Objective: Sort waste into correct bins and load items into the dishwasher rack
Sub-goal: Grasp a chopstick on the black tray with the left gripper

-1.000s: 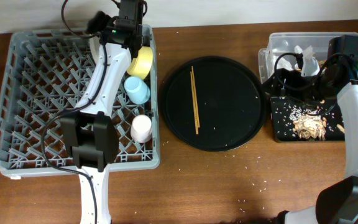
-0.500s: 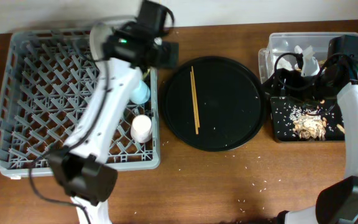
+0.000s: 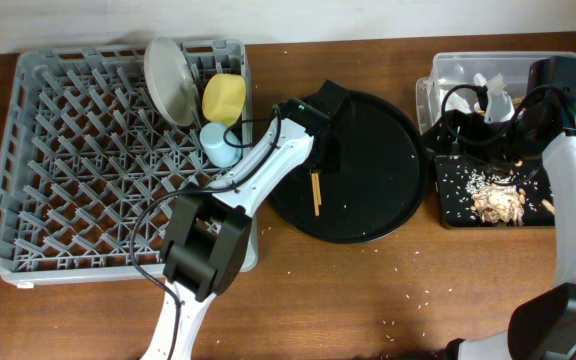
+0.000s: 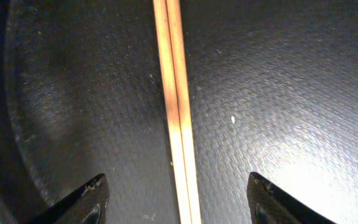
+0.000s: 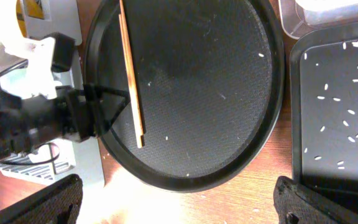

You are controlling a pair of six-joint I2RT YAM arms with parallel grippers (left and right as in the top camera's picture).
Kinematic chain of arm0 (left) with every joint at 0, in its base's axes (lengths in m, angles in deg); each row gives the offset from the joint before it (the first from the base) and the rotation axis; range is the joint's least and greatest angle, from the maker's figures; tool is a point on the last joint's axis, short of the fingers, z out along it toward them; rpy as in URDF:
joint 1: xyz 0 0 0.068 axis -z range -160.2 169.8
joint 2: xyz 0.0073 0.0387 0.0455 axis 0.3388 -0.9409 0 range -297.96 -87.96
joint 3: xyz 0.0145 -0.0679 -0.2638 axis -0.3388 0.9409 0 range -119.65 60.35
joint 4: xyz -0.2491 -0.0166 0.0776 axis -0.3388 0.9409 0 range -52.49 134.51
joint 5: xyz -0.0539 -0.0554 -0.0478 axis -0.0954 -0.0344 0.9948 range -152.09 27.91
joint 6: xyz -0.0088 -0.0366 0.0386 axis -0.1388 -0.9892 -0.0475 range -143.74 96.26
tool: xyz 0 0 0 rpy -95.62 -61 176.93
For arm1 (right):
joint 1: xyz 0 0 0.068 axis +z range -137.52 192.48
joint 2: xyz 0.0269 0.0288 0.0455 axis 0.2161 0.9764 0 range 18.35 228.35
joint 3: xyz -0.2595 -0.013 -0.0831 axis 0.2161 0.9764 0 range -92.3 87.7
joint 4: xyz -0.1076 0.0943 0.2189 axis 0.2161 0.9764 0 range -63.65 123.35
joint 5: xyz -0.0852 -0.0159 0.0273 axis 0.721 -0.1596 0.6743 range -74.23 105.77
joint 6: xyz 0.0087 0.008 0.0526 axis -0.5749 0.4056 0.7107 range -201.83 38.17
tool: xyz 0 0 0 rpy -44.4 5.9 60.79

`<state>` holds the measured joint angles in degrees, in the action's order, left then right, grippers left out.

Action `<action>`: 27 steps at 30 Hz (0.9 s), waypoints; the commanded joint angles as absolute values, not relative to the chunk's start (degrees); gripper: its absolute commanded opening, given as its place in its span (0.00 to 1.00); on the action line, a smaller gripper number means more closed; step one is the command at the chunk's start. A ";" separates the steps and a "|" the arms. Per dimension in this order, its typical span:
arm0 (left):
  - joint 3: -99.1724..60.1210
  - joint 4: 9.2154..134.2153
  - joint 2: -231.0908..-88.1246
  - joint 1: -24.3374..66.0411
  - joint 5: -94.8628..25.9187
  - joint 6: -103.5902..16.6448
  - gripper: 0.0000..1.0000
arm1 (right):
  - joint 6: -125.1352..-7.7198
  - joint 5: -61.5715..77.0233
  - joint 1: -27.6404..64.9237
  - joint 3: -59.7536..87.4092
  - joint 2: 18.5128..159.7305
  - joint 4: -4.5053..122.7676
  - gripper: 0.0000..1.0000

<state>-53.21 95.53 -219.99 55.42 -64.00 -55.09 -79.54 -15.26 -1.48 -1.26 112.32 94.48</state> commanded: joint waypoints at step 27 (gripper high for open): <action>-53.08 97.78 -227.27 54.35 -67.26 -51.96 0.56 | -80.09 -14.78 -1.41 -1.07 112.45 94.51 0.99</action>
<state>-53.21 97.52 -224.56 54.76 -67.04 -53.04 -79.52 -15.23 -1.48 -1.26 112.32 94.48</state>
